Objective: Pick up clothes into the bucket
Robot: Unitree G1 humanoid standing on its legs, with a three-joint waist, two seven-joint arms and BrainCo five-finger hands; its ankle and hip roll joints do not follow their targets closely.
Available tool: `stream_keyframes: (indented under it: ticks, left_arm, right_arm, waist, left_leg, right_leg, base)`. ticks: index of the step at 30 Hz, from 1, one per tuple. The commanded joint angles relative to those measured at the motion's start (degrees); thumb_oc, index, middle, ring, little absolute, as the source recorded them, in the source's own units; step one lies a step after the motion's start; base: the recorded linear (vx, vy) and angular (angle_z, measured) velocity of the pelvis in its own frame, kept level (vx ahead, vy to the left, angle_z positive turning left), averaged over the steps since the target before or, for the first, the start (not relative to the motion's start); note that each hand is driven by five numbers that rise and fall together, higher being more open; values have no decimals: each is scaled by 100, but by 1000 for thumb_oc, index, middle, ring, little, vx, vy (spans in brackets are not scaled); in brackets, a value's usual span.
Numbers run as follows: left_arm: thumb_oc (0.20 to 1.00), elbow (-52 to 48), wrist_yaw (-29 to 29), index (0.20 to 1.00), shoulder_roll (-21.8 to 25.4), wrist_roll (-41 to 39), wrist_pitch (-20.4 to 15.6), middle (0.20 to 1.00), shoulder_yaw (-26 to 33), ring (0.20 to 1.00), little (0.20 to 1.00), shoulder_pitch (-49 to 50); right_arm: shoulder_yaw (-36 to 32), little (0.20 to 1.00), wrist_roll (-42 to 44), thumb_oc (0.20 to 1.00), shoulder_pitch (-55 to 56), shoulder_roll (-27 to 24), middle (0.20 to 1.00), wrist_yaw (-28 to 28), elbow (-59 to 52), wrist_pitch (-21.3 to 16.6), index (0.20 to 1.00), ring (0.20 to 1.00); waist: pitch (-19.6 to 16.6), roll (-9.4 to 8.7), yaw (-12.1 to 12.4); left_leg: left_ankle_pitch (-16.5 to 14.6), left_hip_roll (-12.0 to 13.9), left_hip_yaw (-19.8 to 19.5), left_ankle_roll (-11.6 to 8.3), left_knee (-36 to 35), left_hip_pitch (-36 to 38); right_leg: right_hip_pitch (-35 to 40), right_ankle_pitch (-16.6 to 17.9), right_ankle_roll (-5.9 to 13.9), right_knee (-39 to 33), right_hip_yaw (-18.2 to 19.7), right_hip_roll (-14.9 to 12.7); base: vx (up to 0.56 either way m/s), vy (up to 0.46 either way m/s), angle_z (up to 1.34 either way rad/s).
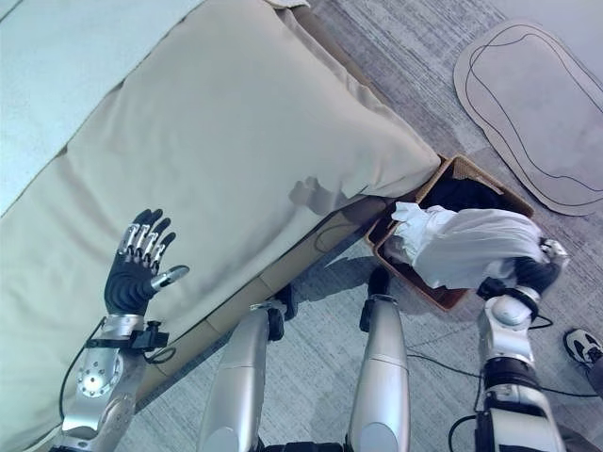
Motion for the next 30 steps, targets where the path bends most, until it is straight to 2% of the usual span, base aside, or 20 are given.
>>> stream_keyframes:
  ticks: [1,2,7,11,16,17,18,19,20,24,25,26,27,28,30]
  left_arm:
    - [1000,-234,52,1000,-35,-256,-356,1000,-5,1000,1000,292]
    - [1000,-234,62,1000,-12,-288,-349,1000,-37,1000,1000,299]
    - [1000,-259,52,1000,40,-259,-325,1000,-164,1000,1000,186]
    - [1000,-281,86,1000,12,-187,-355,1000,-259,1000,1000,53]
    - [1000,-296,50,1000,25,-223,-374,1000,-250,1000,1000,0]
    - [1000,-311,40,1000,32,-238,-391,1000,-215,1000,1000,6]
    - [1000,-315,39,1000,37,-246,-401,1000,-207,1000,1000,0]
    - [1000,-306,16,1000,36,-288,-406,1000,-202,1000,1000,-11]
    - [1000,-304,14,1000,33,-290,-407,1000,-201,1000,1000,-15]
    - [1000,-320,-4,1000,34,-308,-399,1000,-209,1000,1000,10]
    - [1000,-325,6,1000,36,-289,-388,1000,-222,1000,1000,-14]
    - [1000,-313,15,1000,32,-265,-376,1000,-229,1000,1000,-41]
    - [1000,-295,33,1000,20,-252,-371,1000,-220,1000,1000,-59]
    - [1000,-275,49,1000,4,-220,-369,1000,-207,1000,1000,-89]
    - [1000,-209,71,1000,-10,-161,-371,1000,-205,1000,1000,-138]
  right_arm:
    - [16,200,22,200,-24,-593,200,-274,50,-240,200,200]
    - [99,200,-82,200,-75,-750,200,-278,98,-171,200,200]
    - [524,200,-158,200,-383,-922,200,-84,612,-34,200,200]
    - [779,200,-80,200,-671,-567,200,-46,959,-11,200,200]
    - [920,200,36,200,-895,-456,200,101,1560,77,200,200]
    - [963,423,65,423,-948,-446,423,144,1647,89,423,423]
    - [980,495,86,495,-991,-442,495,172,1701,99,495,495]
    - [988,831,147,831,-1113,-507,831,209,1926,138,831,831]
    - [995,1000,152,1000,-1126,-513,1000,215,1940,134,1000,1000]
    - [1012,1000,150,1000,-1320,-693,1000,225,2179,236,1000,1000]
    - [1012,1000,153,1000,-1320,-726,1000,211,2124,232,1000,1000]
    - [1018,1000,151,1000,-1297,-737,1000,212,2087,218,1000,1000]
    - [1015,1000,143,1000,-1277,-727,1000,187,2000,200,1000,1000]
    - [992,1000,154,1000,-1248,-715,1000,181,1944,180,1000,1000]
    - [934,1000,171,1000,-1177,-705,1000,149,1905,162,1000,1000]
  waist:
    - [-548,50,-88]
    - [-571,52,-76]
    - [-506,77,-54]
    - [-442,130,-37]
    - [-460,183,16]
    - [-475,192,36]
    - [-484,194,49]
    - [-508,212,85]
    - [-507,214,85]
    - [-528,241,134]
    - [-507,236,118]
    - [-530,224,117]
    - [-529,210,105]
    - [-505,198,83]
    - [-530,178,58]
  left_leg:
    - [-211,76,-31,78,274,-252]
    - [-356,59,-36,46,245,-193]
    - [-338,45,-17,53,187,-215]
    - [-287,6,7,70,92,-216]
    - [-266,-40,14,76,39,-222]
    - [-266,-53,9,77,41,-244]
    - [-267,-61,12,77,42,-251]
    - [-264,-77,14,84,19,-266]
    - [-263,-77,16,84,17,-268]
    - [-239,-90,23,99,-30,-266]
    - [-68,-86,79,151,-84,-310]
    - [-211,-92,42,103,-85,-229]
    - [-204,-84,50,100,-102,-212]
    - [-48,-81,95,149,-140,-258]
    - [-30,-92,77,141,-225,-178]
  right_leg:
    - [108,242,127,-55,71,-94]
    - [129,129,172,-63,122,-74]
    - [115,161,182,-147,136,-85]
    - [116,201,183,-244,159,-74]
    - [96,210,196,-272,149,-102]
    - [72,208,198,-261,159,-108]
    - [64,212,202,-263,155,-114]
    - [44,210,212,-280,159,-125]
    - [41,212,213,-281,160,-125]
    - [33,252,228,-322,185,-140]
    - [-12,415,179,-402,157,-148]
    - [55,290,228,-380,183,-133]
    - [73,302,232,-399,185,-130]
    - [38,455,192,-469,163,-139]
    - [121,468,201,-538,163,-136]
  base:
    - [84,31,-16]
    - [4,26,-5]
    - [15,8,-2]
    - [7,7,-4]
    - [9,2,5]
    - [5,1,11]
    - [4,5,12]
    - [3,6,10]
    - [5,11,10]
    - [-18,14,5]
    - [-2,14,4]
    - [-2,11,4]
    - [0,0,0]
    - [-80,12,-2]
    - [-34,-1,-6]
